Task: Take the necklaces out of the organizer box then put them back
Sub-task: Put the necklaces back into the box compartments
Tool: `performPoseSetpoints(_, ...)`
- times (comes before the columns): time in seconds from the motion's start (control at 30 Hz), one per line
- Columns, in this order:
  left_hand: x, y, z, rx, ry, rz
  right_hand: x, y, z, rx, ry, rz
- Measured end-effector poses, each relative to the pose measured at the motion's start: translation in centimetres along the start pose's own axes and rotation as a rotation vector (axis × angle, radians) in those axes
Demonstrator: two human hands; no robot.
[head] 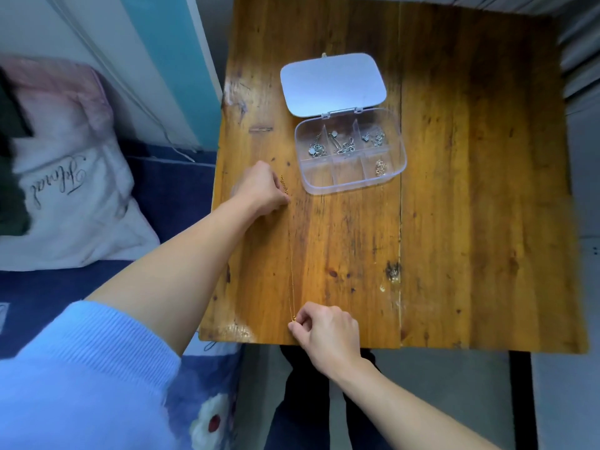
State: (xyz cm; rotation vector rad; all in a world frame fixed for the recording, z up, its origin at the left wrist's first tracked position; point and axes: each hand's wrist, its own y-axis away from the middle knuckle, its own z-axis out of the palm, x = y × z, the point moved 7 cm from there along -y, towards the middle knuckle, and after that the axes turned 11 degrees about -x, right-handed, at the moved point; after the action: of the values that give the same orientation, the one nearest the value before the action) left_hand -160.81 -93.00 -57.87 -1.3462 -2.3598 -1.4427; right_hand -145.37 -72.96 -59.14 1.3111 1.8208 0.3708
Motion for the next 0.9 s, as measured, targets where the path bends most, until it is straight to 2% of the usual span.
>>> performPoseSetpoints(0.13,0.3,0.2,0.7,-0.044,-0.007,-0.001,1.0,0.6,-0.5,0.025,-0.039,0.015)
performPoseSetpoints(0.23,0.2,0.6,0.9,-0.004,0.029,-0.010,2.3,0.8,-1.3,0.045,-0.065,0.031)
performPoseSetpoints(0.3,-0.1,1.4,1.0,0.029,0.175,-0.029,3.5,1.0,-2.1,0.061,-0.106,0.046)
performPoseSetpoints(0.43,0.7,3.8,1.6,0.062,0.652,-0.010,6.6,1.7,-4.2,0.076,-0.256,0.091)
performPoseSetpoints(0.5,2.1,4.6,1.8,0.070,0.751,0.032,8.3,2.2,-5.5,0.085,-0.336,0.113)
performPoseSetpoints(0.6,5.4,5.0,2.1,0.055,0.810,0.098,10.7,2.8,-7.8,0.110,-0.463,0.127)
performPoseSetpoints(0.73,11.1,4.5,2.4,0.009,0.778,0.170,14.3,3.7,-11.5,0.170,-0.616,0.127)
performPoseSetpoints(0.9,19.6,3.1,3.5,0.004,0.741,0.230,19.6,4.2,-16.9,0.282,-0.700,0.128)
